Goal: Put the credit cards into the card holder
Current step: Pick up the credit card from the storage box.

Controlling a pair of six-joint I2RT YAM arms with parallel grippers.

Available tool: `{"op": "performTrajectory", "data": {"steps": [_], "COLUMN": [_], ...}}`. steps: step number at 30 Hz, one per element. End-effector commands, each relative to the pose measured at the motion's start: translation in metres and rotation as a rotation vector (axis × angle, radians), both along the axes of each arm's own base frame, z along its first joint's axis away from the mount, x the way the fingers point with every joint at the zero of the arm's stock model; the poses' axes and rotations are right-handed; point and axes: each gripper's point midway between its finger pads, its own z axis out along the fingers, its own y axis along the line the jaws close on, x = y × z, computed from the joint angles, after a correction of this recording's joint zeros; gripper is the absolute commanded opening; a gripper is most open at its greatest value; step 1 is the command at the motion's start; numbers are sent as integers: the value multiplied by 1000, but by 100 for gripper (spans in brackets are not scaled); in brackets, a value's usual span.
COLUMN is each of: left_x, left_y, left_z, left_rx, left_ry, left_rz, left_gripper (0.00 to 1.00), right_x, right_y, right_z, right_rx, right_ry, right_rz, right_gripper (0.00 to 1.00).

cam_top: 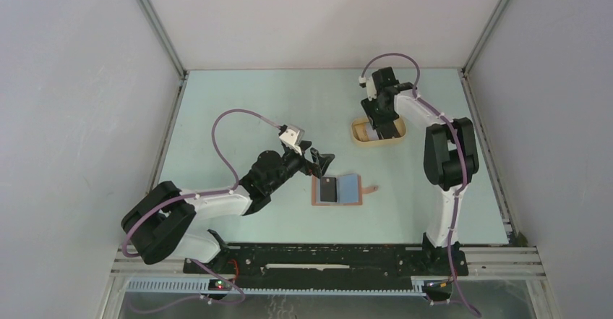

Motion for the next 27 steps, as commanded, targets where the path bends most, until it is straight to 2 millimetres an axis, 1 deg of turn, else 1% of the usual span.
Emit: {"op": "performTrajectory", "data": {"steps": [1, 3, 5, 8, 12, 18, 20, 22, 27], "left_x": [-4, -4, -3, -3, -4, -4, -5, -5, -5], "left_y": [2, 2, 2, 3, 2, 3, 3, 3, 2], "left_z": [12, 11, 12, 11, 12, 11, 12, 12, 13], "left_rx": [-36, -35, -35, -35, -37, -37, -39, -38, -41], "left_ry": [-34, -34, -35, -36, -36, -36, -38, -40, -42], "left_rz": [-11, -11, -10, -10, -10, -12, -13, -13, -18], "left_gripper": [99, 99, 99, 99, 99, 99, 99, 99, 99], "right_x": [-4, -11, -16, -13, -6, -7, -6, -3, -1], "right_y": [9, 22, 32, 33, 31, 33, 32, 23, 18], "right_z": [25, 24, 19, 8, 1, -14, -16, -14, 0], "right_rx": [76, 140, 173, 144, 99, 45, 28, -16, -14], "right_ry": [-28, 0, 29, 41, 43, 65, 61, 41, 2], "right_rz": [41, 75, 92, 81, 65, 65, 60, 37, 27], "right_gripper": [57, 63, 65, 69, 70, 69, 66, 64, 58]}}
